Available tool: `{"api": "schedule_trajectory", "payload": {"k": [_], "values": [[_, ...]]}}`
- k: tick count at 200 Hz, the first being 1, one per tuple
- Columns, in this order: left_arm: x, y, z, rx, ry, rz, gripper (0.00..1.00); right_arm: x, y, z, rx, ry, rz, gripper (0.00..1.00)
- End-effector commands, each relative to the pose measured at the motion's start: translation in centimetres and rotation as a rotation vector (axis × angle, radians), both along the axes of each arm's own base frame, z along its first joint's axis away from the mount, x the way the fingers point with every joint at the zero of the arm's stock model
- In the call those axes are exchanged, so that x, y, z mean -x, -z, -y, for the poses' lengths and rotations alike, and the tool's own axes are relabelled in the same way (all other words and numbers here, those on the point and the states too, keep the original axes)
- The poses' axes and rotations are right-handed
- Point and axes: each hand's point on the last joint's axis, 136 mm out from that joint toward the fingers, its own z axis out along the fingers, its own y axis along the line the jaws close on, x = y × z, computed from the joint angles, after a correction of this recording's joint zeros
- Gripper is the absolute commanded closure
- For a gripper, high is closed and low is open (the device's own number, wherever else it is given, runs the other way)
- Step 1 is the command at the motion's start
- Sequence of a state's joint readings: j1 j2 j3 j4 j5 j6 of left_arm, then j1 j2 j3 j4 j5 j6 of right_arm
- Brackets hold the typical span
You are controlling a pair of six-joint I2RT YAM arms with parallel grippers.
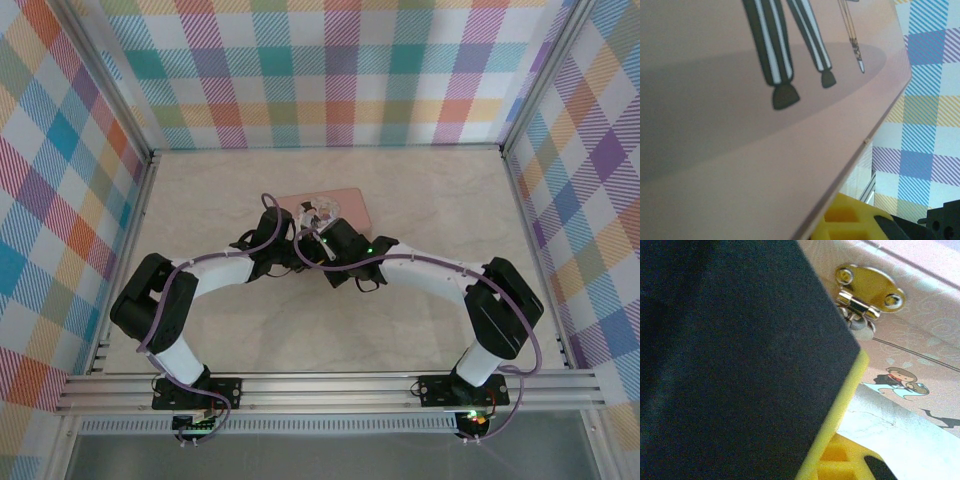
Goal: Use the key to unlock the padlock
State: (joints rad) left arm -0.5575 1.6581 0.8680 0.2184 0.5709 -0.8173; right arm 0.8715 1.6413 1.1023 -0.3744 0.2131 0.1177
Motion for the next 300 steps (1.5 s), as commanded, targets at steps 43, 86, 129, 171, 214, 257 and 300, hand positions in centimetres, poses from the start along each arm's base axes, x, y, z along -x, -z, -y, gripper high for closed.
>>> {"api": "schedule_trajectory", "payload": {"k": [43,86,129,171,214,257,300], "values": [[0.5,1.7,-2.0,-0.091,-0.037,0.028,0.67,2.2,3.4,-1.5,-0.077,-0.03,-0.125,1.0],[1.0,3.4,-4.1,-0.153,-0.11,0.001,0.54,2.9,4.9,-1.7,-0.096,-0.028,-0.166,1.0],[1.7,2.3,-6.5,-0.191,-0.168,0.035,0.52,3.2,5.4,-1.7,-0.095,-0.041,-0.177,1.0],[1.3,-0.6,-11.1,-0.279,-0.289,0.129,0.43,3.5,5.9,-2.3,-0.081,-0.096,-0.205,1.0],[0.0,-2.5,-15.2,-0.337,-0.418,0.182,0.34,3.2,6.5,-2.4,-0.054,-0.111,-0.211,1.0],[-2.6,-1.9,-16.0,-0.36,-0.445,0.167,0.33,2.4,6.5,-2.0,-0.009,-0.114,-0.179,0.96],[-5.2,-1.4,-15.3,-0.367,-0.439,0.18,0.34,1.9,6.0,-2.0,-0.006,-0.12,-0.149,0.89]]}}
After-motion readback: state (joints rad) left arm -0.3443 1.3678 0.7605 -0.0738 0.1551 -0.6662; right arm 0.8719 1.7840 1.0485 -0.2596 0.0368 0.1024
